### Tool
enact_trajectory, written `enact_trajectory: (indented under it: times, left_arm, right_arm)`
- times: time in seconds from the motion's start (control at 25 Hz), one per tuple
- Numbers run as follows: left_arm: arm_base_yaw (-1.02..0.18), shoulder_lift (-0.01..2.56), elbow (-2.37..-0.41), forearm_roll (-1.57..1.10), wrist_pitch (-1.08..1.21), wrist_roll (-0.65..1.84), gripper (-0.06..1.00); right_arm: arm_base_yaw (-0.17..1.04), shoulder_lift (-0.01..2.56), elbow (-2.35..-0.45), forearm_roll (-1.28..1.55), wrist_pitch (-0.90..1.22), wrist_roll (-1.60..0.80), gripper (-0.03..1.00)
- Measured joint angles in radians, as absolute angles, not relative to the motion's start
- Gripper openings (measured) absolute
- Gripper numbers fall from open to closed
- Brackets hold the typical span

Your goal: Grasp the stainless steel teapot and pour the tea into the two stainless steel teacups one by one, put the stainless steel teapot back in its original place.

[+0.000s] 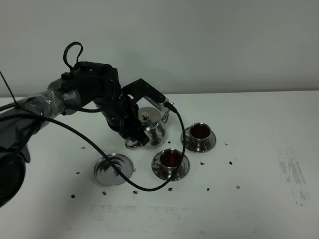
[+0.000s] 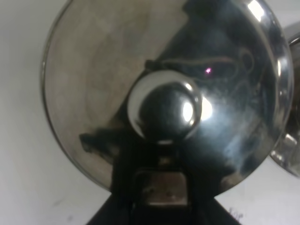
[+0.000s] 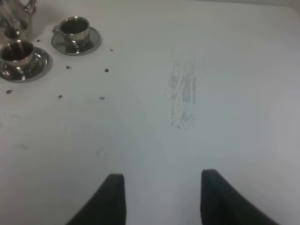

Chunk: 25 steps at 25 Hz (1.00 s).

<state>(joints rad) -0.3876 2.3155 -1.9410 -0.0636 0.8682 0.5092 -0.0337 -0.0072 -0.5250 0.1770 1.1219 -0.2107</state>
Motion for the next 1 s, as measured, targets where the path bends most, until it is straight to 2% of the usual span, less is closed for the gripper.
enact_trajectory:
  times: [0.2, 0.6, 1.0]
  left_arm:
    - [-0.394, 2.157, -1.847, -0.047, 0.853, 0.509, 0.22]
    - [-0.343, 1.910, -1.491, -0.052, 0.819, 0.509, 0.22]
    - [-0.290, 1.854, -1.313, -0.070, 0.742, 0.508, 0.22]
  right_arm:
    - [-0.034, -0.007, -0.525, 0.177, 1.122, -0.211, 0.36]
    - [-0.034, -0.007, -0.525, 0.177, 1.122, -0.211, 0.36]
    - [-0.034, -0.007, -0.525, 0.177, 1.122, -0.211, 0.36]
